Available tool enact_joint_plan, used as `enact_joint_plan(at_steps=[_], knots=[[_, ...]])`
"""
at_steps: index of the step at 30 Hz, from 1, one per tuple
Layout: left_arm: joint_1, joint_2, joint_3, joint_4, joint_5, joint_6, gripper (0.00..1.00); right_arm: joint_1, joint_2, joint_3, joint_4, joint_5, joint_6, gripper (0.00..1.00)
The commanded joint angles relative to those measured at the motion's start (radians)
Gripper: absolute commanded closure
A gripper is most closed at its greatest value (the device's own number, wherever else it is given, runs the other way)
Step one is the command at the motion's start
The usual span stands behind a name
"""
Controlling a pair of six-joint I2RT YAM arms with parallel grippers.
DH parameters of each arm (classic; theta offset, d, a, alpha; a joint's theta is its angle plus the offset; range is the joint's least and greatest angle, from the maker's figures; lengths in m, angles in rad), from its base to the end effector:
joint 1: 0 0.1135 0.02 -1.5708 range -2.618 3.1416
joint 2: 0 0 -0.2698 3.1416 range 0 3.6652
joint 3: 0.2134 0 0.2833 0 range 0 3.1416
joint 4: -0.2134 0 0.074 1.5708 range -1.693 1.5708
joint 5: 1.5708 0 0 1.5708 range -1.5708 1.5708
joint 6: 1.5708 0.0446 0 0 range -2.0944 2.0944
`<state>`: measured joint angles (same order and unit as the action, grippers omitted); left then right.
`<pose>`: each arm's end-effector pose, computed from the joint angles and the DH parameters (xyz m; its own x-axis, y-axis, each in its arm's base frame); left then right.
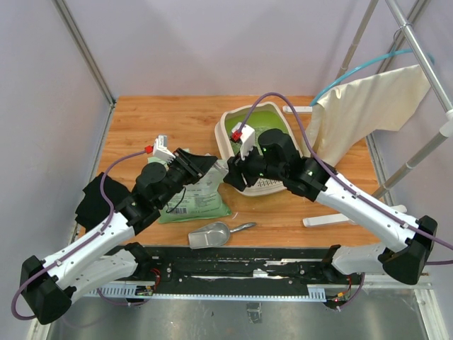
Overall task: Fill the litter box with clean litter
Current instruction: Pick up the clamp at the center of the board.
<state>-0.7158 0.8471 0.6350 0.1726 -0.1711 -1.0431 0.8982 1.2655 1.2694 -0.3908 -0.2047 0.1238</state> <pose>0.1880 -0.1534 0.3114 -0.4628 -0.7258 -0.5090 0.2352 0.4530 -0.8599 0.1951 0.2595 0.3875 -0.3423 -0.2357 -0.9095 -0.8474 0.4957 0.1905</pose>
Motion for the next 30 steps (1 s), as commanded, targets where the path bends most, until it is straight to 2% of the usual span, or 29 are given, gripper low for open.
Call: enact_joint_plan(at_steps=[1,5,7,10,11,13,17,20,24,28,30], knots=[[-0.008,-0.005,0.012,0.002,-0.025,0.016,0.90,-0.009,0.012,0.045,-0.005,-0.024,0.001,0.47],[-0.008,-0.002,0.015,-0.006,-0.029,0.021,0.90,-0.010,0.023,0.053,0.005,-0.018,0.002,0.55],[-0.008,-0.001,0.021,-0.021,-0.035,0.026,0.89,-0.009,0.025,0.053,0.009,-0.006,0.002,0.56],[-0.008,0.000,0.025,-0.038,-0.041,0.033,0.89,-0.010,0.026,0.054,0.021,-0.007,-0.002,0.73],[-0.008,0.000,0.025,-0.043,-0.045,0.035,0.89,-0.010,0.027,0.056,0.022,-0.008,-0.001,0.68],[-0.008,0.001,0.025,-0.050,-0.049,0.035,0.89,-0.009,0.028,0.055,0.024,-0.009,-0.005,0.53],[-0.008,0.003,0.023,-0.052,-0.057,0.035,0.89,-0.009,0.037,0.057,0.023,-0.026,-0.009,0.50],[-0.008,0.008,0.025,-0.047,-0.055,0.036,0.89,-0.010,0.052,0.065,0.016,-0.033,-0.008,0.52],[-0.009,0.011,0.026,-0.040,-0.053,0.035,0.89,-0.010,0.070,0.072,0.003,-0.019,-0.011,0.47],[-0.008,0.010,0.025,-0.037,-0.055,0.034,0.89,-0.010,0.078,0.071,0.002,-0.015,-0.013,0.69],[-0.008,0.009,0.023,-0.033,-0.060,0.032,0.88,-0.010,0.078,0.073,0.001,-0.011,-0.014,0.90]])
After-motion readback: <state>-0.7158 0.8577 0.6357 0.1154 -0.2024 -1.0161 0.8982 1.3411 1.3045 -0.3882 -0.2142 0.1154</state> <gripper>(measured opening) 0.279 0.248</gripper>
